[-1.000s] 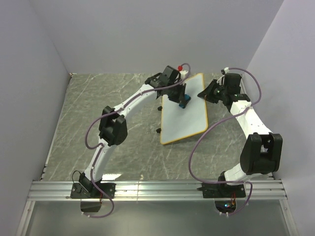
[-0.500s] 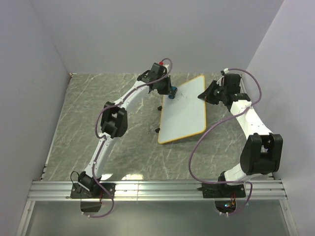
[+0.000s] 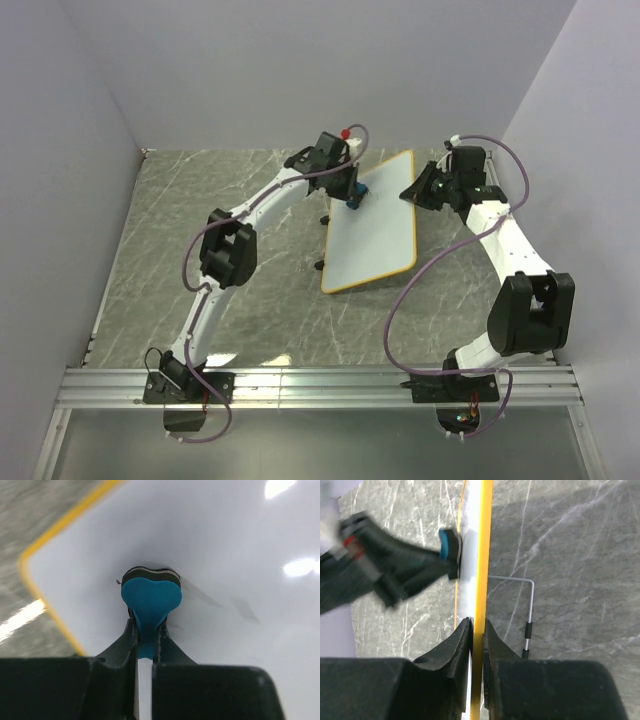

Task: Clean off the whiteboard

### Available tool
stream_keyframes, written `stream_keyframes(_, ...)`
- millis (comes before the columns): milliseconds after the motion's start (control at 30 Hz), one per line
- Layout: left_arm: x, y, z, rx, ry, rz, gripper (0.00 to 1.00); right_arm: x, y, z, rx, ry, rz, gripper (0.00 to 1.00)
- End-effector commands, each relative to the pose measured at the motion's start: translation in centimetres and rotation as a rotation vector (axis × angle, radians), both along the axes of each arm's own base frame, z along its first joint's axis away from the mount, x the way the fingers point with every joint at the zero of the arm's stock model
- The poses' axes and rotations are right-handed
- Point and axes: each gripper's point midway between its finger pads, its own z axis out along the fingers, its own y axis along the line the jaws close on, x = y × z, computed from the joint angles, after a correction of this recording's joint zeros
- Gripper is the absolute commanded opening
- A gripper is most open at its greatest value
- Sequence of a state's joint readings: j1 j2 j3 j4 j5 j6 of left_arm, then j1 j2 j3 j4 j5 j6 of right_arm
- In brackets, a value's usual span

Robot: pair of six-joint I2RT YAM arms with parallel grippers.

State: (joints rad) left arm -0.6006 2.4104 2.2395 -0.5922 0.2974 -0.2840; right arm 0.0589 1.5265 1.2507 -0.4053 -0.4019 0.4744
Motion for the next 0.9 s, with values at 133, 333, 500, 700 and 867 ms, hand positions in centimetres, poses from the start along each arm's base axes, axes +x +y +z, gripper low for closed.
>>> stream_keyframes(133, -12.4, -10.6, 6.6, -0.186, 0.029, -0.398, 0.0, -7.2, 4.9, -7.0, 0.005, 0.277, 0.259, 0.0)
stream_keyframes(333, -6.7, -9.4, 4.4, -0.152, 0.011, -0.196, 0.0, -7.7, 5.1, -7.1, 0.007, 0.282, 0.265, 0.0)
stream_keyframes(500, -1.2, -5.4, -1.3, 0.02, -0.019, 0.042, 0.0, -8.2, 4.9, -6.6, 0.0, 0.278, 0.268, 0.0)
stream_keyframes(700, 0.1, -3.9, -4.6, 0.069, 0.006, 0.097, 0.0, -8.3, 4.8, -6.7, -0.005, 0.282, 0.264, 0.0)
stream_keyframes(867, -0.6, -2.7, -8.3, 0.135, 0.06, 0.121, 0.0, -7.9, 5.2, -6.5, 0.01, 0.273, 0.261, 0.0)
